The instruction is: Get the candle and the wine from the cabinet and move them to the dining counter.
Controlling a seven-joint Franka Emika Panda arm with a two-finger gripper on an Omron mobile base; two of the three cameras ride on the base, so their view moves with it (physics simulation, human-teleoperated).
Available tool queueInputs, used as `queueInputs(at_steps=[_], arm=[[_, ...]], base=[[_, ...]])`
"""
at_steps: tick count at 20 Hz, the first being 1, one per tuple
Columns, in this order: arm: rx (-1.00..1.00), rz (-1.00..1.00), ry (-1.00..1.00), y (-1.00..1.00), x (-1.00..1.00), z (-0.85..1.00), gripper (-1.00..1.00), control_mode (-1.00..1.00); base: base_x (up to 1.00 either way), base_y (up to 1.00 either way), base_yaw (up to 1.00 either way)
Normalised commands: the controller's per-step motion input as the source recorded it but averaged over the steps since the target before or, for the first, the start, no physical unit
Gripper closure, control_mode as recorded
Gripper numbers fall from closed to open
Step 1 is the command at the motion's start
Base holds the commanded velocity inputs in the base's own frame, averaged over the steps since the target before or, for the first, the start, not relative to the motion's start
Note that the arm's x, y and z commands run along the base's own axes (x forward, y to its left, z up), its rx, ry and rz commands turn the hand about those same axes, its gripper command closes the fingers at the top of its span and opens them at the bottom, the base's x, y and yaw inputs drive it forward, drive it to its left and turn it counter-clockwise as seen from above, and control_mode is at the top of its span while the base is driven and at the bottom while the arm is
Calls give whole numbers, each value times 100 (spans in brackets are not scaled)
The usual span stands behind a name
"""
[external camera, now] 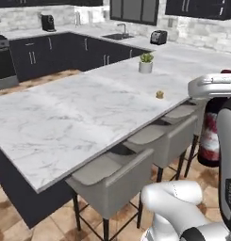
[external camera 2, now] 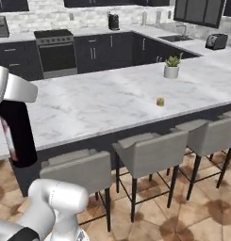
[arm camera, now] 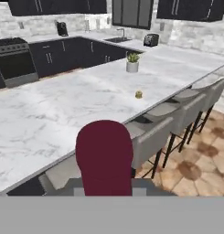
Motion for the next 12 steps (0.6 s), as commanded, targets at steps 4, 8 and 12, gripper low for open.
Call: queueInputs(at_steps=[4,8,12], arm=[[0,0,0,0,0,0,100,100],[0,0,0,0,0,0,100,100],[0,0,0,0,0,0,100,100]], base=[[13,-46,69],[36,-67,58],[39,-78,53]])
